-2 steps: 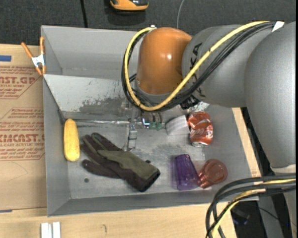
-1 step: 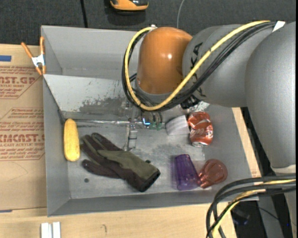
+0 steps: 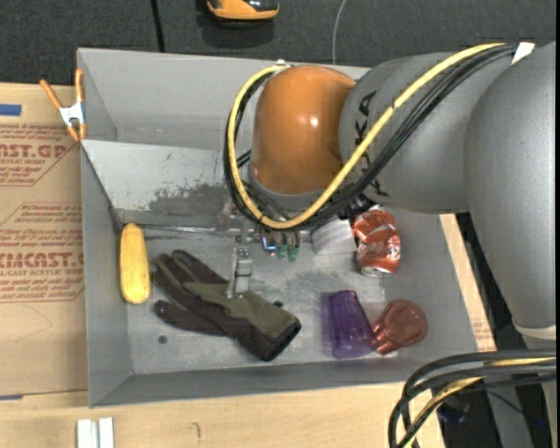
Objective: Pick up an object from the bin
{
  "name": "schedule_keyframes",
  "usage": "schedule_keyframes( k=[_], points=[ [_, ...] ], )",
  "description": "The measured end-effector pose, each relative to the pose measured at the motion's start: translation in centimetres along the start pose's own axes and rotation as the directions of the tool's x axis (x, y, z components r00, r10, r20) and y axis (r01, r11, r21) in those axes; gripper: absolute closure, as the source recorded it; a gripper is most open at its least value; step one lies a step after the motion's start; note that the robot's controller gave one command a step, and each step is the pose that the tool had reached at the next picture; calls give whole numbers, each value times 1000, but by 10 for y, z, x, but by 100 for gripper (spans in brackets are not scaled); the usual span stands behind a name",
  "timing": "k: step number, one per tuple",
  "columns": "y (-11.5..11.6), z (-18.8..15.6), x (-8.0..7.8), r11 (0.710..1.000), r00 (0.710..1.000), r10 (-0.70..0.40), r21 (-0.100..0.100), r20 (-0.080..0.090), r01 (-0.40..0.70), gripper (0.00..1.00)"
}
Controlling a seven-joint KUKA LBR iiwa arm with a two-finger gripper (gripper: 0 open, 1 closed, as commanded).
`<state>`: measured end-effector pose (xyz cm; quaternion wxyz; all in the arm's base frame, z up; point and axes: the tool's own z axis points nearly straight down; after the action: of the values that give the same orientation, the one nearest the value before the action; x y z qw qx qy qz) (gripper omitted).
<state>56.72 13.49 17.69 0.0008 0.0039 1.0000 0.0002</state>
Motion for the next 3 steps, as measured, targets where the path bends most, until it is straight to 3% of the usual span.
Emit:
schedule_keyframes(
  k=[1, 2, 3],
  points=[
    [3, 47, 7, 997, 997, -80, -1, 7, 80, 0],
    [-21, 96, 36, 998, 998, -62, -2, 0, 62, 0],
    [2, 104, 35, 999, 999, -39, -2, 0, 39, 100]
  ],
)
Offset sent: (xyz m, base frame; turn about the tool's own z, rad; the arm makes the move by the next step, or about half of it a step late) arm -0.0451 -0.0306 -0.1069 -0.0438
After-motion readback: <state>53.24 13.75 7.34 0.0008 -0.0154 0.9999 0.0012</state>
